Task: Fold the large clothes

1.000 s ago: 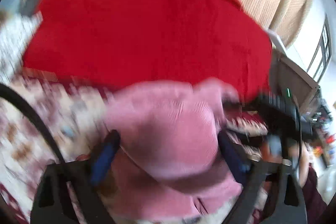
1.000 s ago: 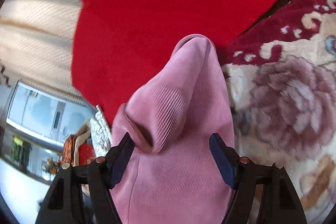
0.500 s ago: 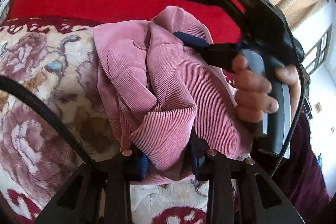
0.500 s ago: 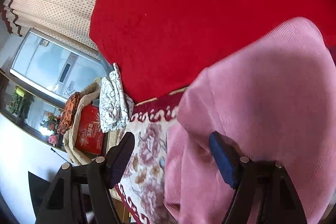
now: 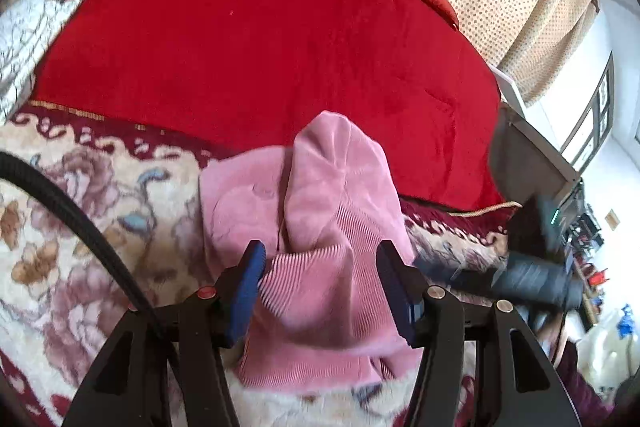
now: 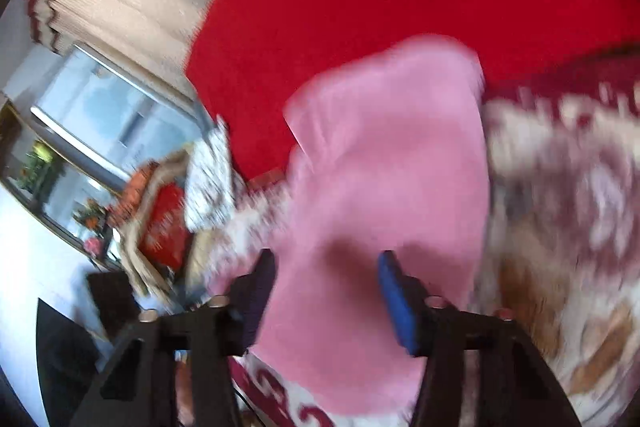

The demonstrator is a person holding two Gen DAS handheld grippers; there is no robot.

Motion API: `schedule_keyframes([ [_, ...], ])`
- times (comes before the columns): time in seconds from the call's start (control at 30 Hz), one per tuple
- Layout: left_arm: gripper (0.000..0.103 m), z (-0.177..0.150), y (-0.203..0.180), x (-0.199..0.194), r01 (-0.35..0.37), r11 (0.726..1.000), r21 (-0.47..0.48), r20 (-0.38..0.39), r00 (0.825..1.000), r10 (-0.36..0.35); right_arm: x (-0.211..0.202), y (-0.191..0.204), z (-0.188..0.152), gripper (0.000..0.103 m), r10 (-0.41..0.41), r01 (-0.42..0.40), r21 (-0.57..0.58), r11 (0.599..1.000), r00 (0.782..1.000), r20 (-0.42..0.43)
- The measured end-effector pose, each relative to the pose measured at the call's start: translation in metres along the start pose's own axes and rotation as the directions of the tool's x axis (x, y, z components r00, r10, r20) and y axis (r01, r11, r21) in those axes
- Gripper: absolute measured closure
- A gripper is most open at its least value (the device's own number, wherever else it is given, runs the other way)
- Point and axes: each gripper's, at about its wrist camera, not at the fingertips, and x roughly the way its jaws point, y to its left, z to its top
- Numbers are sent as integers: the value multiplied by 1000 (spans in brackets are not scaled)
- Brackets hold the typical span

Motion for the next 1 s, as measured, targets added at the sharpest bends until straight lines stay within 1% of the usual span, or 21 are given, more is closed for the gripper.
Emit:
schedule_keyframes([
  [0.03, 45, 0, -1, 9, -16, 1000, 5, -14, 1000, 16, 11, -8, -9, 67, -31, 31, 1, 1000, 999, -25],
  [0.07, 47, -3, -3, 22, -37, 999, 8, -55, 998, 37, 17, -16, -17, 67, -44, 44, 5, 999, 999, -10],
  [0.1, 62, -3, -1, 33, -49, 999, 9, -89, 995, 49, 16, -21, -20, 67, -23, 23, 19, 1000, 1000, 17],
  [0.13, 70, -9, 0, 49, -60, 998, 9, -155, 986, 61, 16, -24, -21, 67, -6, 5, 33, 999, 999, 33],
  [0.2, 76, -18, 3, 63, -66, 998, -3, -215, 975, 63, 16, -22, -19, 67, -15, 15, 6, 1000, 1000, 26],
  [0.3, 80, -21, 4, 61, -54, 999, 0, -214, 976, 52, 19, -17, -18, 67, -21, 22, -47, 999, 1000, 21],
  [0.37, 81, -23, 6, 58, -38, 999, -14, -218, 975, 34, 20, -18, -18, 68, -5, 6, -58, 998, 1000, 28],
  [0.43, 82, -29, 4, 53, -37, 999, -12, -220, 975, 34, 19, -22, -16, 67, 15, -14, -39, 999, 1000, 21],
  [0.5, 83, -34, 1, 49, -39, 999, 10, -224, 974, 40, 14, -23, -15, 67, 36, -35, -35, 999, 999, 11],
  [0.53, 83, -35, -1, 45, -36, 999, 14, -226, 973, 38, 13, -20, -16, 64, 47, -47, -43, 998, 999, 7],
  [0.6, 83, -40, -8, 35, -26, 999, 34, -237, 971, 33, 14, -10, -18, 64, 70, -71, -68, 995, 997, -12],
  [0.67, 84, -49, -11, 32, -33, 997, 76, -253, 966, 52, 15, -4, -22, 64, 93, -96, -86, 992, 995, -39],
  [0.7, 84, -52, -10, 32, -38, 996, 81, -260, 964, 58, 18, -2, -24, 64, 102, -106, -81, 991, 994, -49],
  [0.77, 83, -60, -4, 32, -40, 996, 80, -275, 959, 60, 24, -9, -26, 63, 157, -159, -28, 987, 985, -70],
  [0.8, 83, -63, -2, 32, -41, 995, 90, -272, 960, 64, 26, -15, -26, 67, 182, -182, 10, 983, 980, -77],
  [0.83, 83, -65, -1, 35, -40, 994, 106, -263, 963, 67, 29, -19, -26, 68, 197, -194, 42, 980, 977, -81],
  [0.87, 83, -66, 0, 38, -43, 993, 114, -260, 963, 71, 32, -22, -27, 68, 204, -200, 59, 978, 975, -83],
  [1.0, 83, -60, 0, 43, -51, 995, 82, -274, 959, 72, 34, -19, -29, 68, 162, -159, 40, 986, 984, -69],
])
